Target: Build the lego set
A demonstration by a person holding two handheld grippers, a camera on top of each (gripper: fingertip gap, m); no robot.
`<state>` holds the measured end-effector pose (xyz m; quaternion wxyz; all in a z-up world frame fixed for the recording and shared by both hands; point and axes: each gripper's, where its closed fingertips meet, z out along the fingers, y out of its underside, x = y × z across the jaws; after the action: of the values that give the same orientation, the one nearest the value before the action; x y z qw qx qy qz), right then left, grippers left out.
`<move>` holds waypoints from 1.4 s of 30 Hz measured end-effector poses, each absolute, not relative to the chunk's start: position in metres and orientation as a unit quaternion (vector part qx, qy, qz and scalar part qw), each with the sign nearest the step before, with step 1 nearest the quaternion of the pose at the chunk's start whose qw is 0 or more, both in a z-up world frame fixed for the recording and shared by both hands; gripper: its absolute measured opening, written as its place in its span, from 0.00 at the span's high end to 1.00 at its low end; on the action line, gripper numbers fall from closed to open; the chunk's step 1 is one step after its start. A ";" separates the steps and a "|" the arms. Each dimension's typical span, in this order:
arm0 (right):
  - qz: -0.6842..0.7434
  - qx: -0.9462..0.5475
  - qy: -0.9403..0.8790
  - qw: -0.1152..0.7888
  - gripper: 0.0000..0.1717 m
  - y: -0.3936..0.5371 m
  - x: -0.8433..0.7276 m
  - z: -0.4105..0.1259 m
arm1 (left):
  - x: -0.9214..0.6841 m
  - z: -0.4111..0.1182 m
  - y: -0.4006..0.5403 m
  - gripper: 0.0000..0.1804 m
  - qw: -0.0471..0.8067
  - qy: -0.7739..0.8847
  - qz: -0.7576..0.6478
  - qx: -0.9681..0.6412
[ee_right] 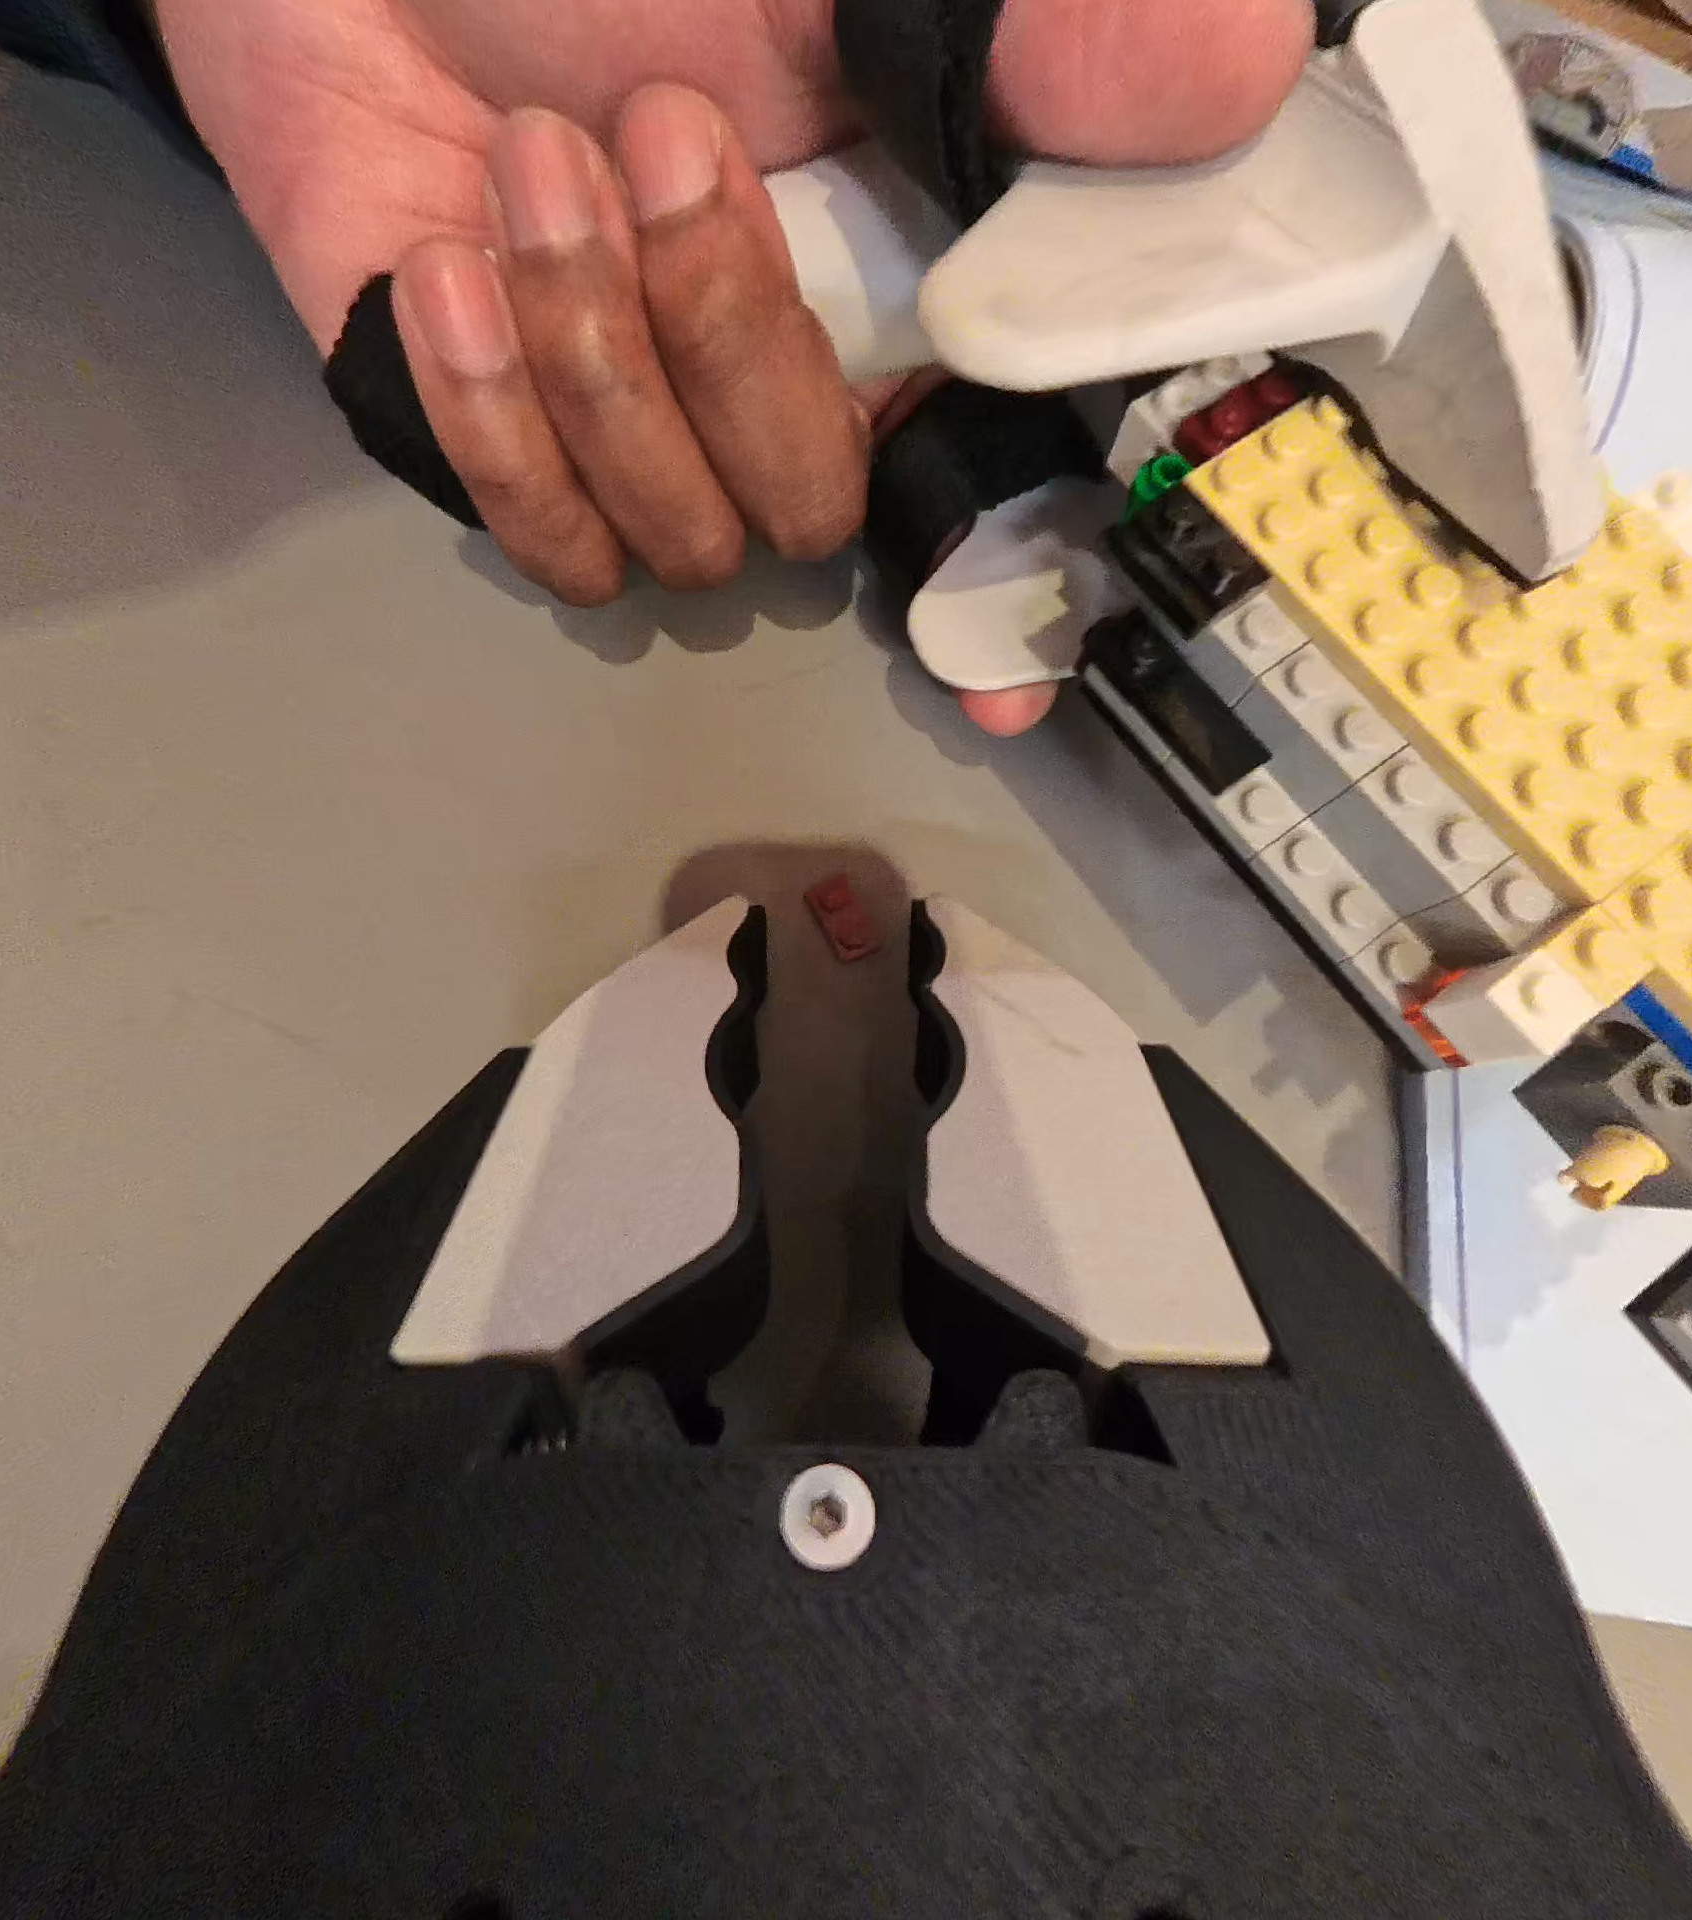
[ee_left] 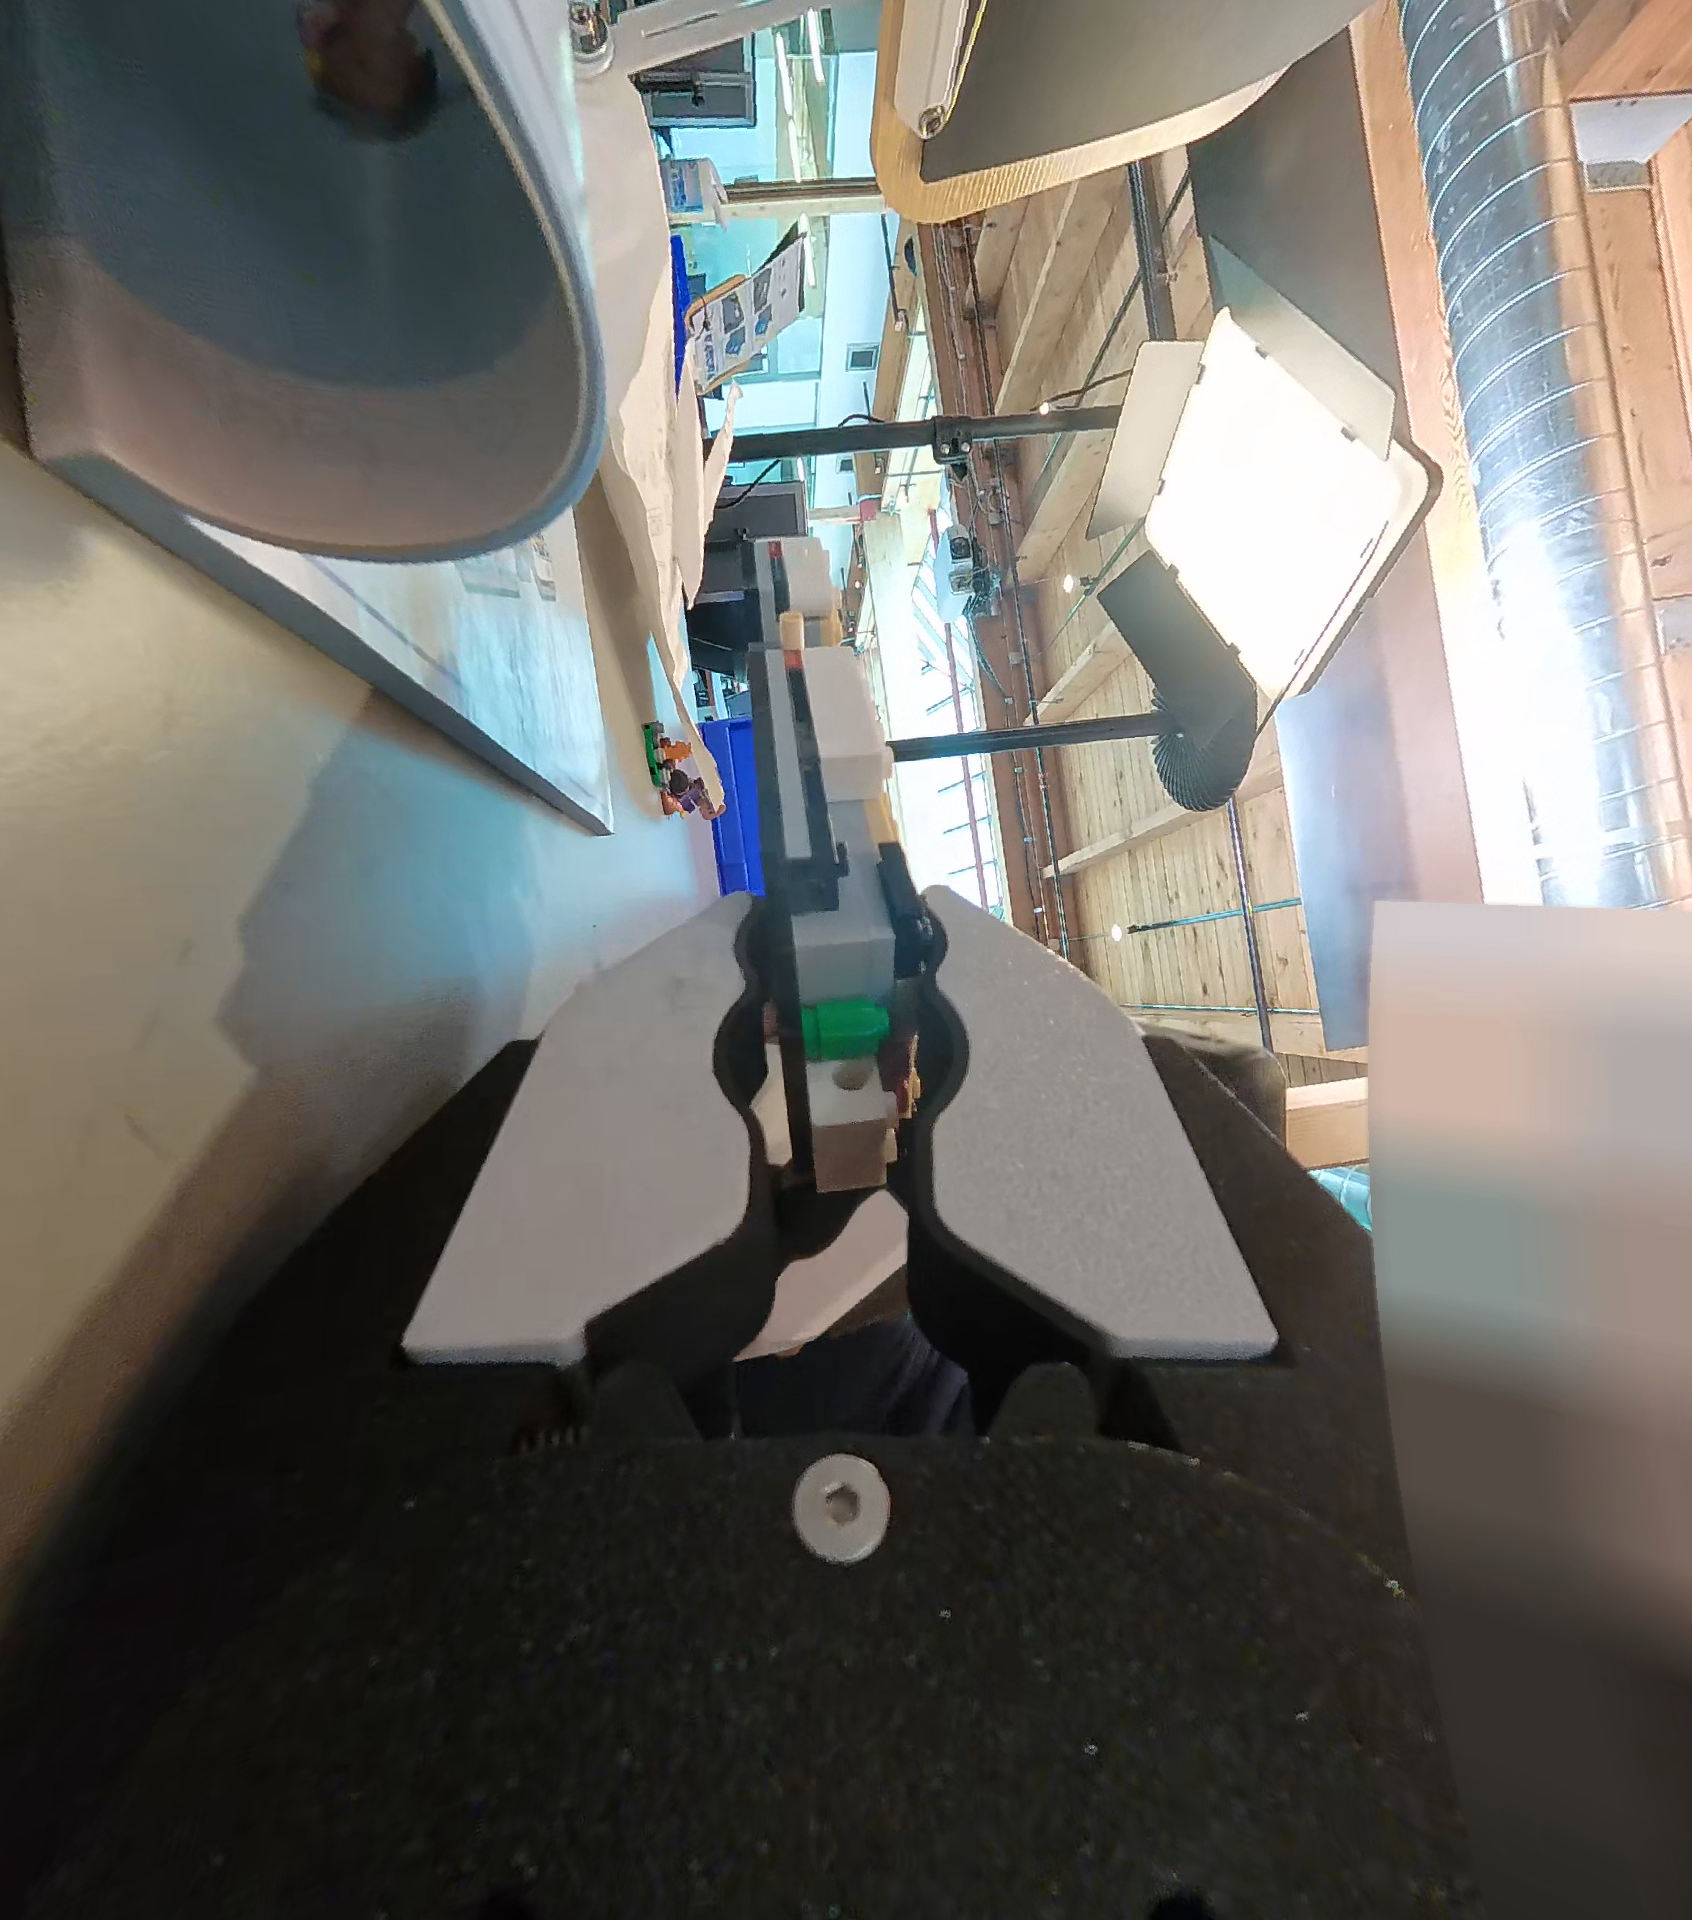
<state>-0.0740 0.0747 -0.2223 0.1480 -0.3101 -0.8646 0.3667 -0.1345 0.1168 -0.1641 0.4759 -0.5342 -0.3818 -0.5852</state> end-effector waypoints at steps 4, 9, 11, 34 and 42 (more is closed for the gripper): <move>0.372 -0.295 -0.869 0.142 0.85 0.075 -0.077 -0.221 | -0.132 -0.163 0.117 0.86 0.474 -0.379 -0.588 -0.534; 0.360 -0.279 -0.881 0.125 0.90 0.073 -0.074 -0.227 | -0.132 -0.163 0.117 0.86 0.473 -0.378 -0.589 -0.535; 0.363 -0.277 -0.881 0.123 0.92 0.073 -0.073 -0.226 | -0.132 -0.164 0.117 0.86 0.473 -0.378 -0.588 -0.536; 0.361 -0.284 -0.879 0.125 0.94 0.074 -0.074 -0.227 | -0.131 -0.165 0.117 0.86 0.470 -0.377 -0.589 -0.539; 0.349 -0.291 -0.881 0.132 0.95 0.075 -0.076 -0.230 | -0.130 -0.166 0.117 0.86 0.468 -0.378 -0.587 -0.542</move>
<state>-0.0761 0.0748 -0.2297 0.1323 -0.2912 -0.8810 0.3486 -0.1302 0.1172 -0.1664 0.4676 -0.5422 -0.3779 -0.5870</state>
